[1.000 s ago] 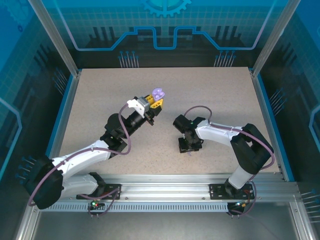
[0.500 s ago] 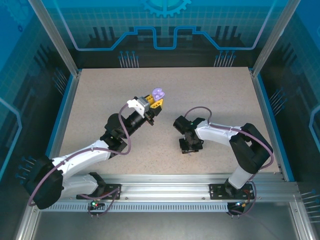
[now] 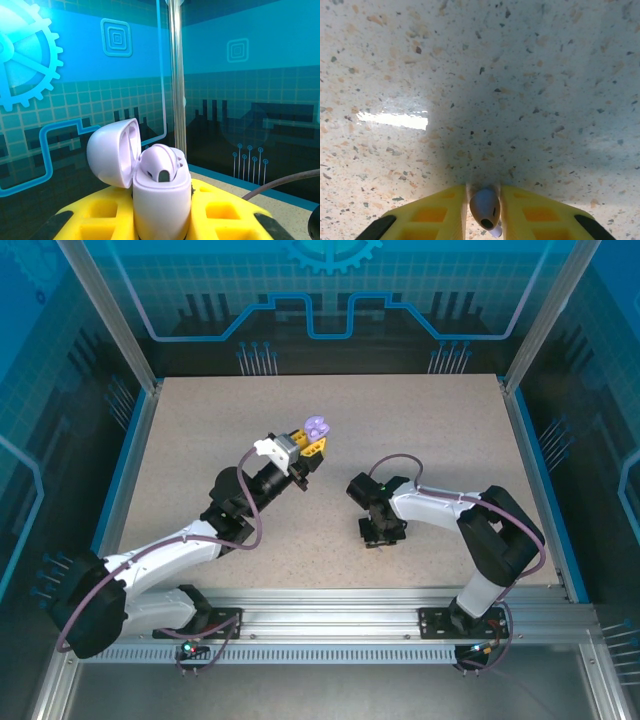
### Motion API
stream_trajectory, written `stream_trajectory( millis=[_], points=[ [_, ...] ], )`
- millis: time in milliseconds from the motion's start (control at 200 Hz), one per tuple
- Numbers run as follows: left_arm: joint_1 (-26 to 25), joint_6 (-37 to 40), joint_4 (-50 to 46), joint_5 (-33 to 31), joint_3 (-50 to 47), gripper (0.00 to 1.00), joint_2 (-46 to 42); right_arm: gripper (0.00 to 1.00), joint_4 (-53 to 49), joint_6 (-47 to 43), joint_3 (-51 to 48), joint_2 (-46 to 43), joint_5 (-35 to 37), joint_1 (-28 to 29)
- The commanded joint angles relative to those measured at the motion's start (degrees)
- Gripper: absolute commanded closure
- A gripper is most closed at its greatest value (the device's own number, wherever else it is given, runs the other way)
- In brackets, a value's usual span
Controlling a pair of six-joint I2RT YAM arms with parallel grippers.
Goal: Insert the wireless bluetooth earbuds into the charging case
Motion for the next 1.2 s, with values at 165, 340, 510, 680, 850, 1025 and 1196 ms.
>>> stream_trajectory(
  millis=[165, 340, 510, 680, 850, 1025, 1196],
  points=[
    [0.4, -0.1, 0.3, 0.2, 1.3, 1.0, -0.5, 0.89, -0.4, -1.3, 0.3, 2.4, 0.8, 0.4],
    [0.4, -0.2, 0.0, 0.3, 1.4, 1.0, -0.9, 0.97, -0.3, -1.4, 0.5, -1.0, 1.0, 0.2],
    [0.4, -0.1, 0.0, 0.6, 1.3, 1.0, -1.2, 0.97, 0.7, -1.2, 0.7, -7.7, 0.7, -0.2],
    [0.4, 0.0, -0.3, 1.1, 1.3, 1.0, -1.6, 0.97, 1.3, -1.2, 1.8, -17.4, 0.1, -1.8],
    [0.4, 0.1, -0.7, 2.8, 1.8, 1.0, -2.4, 0.97, 3.4, -3.2, 5.2, -27.6, -2.3, -5.9],
    [0.4, 0.5, -1.4, 6.0, 2.3, 1.0, -2.9, 0.96, 6.1, -7.2, 13.0, -31.8, -5.5, -10.7],
    [0.5, 0.7, -2.2, 8.4, 3.4, 1.0, -2.8, 0.96, 11.7, -9.8, 21.2, -32.1, -10.3, -14.0]
  ],
)
